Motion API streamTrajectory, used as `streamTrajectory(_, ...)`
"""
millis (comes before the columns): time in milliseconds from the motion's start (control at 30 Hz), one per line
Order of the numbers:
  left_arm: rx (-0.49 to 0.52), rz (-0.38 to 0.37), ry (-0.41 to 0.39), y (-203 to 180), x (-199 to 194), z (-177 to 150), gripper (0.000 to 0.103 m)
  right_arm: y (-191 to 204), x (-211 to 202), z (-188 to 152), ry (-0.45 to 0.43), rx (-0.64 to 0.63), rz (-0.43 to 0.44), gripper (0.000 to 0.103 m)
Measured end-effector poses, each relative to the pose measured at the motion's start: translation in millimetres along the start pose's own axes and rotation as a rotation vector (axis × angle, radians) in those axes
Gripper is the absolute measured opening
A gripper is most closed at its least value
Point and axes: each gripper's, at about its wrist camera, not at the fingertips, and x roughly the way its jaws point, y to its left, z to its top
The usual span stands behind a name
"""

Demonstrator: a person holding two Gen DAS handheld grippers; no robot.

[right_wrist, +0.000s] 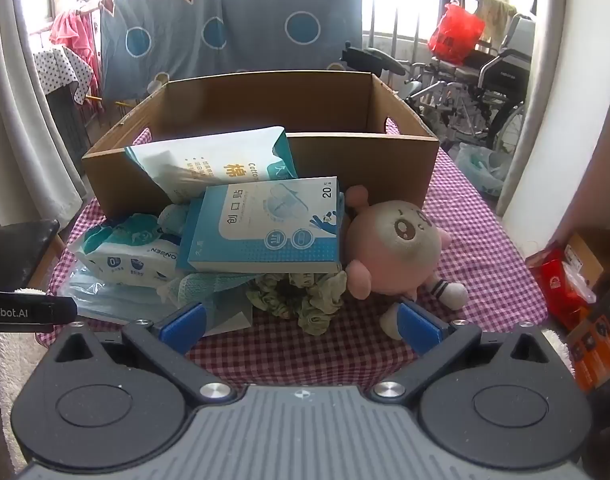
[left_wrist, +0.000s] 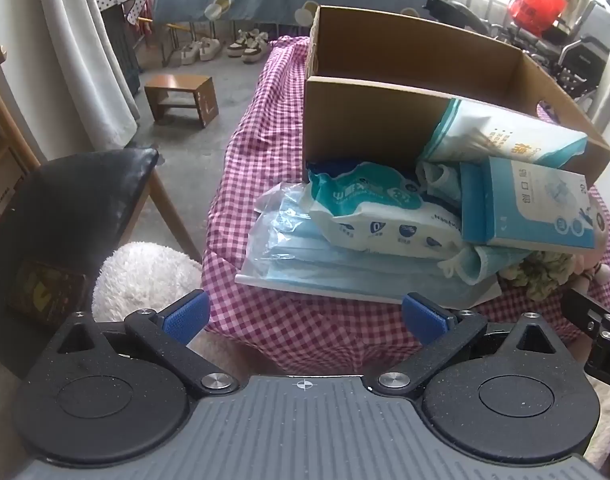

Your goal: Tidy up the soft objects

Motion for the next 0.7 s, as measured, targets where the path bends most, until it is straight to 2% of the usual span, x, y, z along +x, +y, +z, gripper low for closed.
streamTrajectory(167,0.020,0.035,-0.022,-1.7,-2.2,-2.2,0.103,-0.4,0.3,1.6,0.006,-0.002,-0.003,0.103)
streamTrajectory(700,0.044,0.041,-0.001,-8.4,1.8,-1.2,0.103,-7.8,2.7,2.6,0.041,0.031,0.009,0.103)
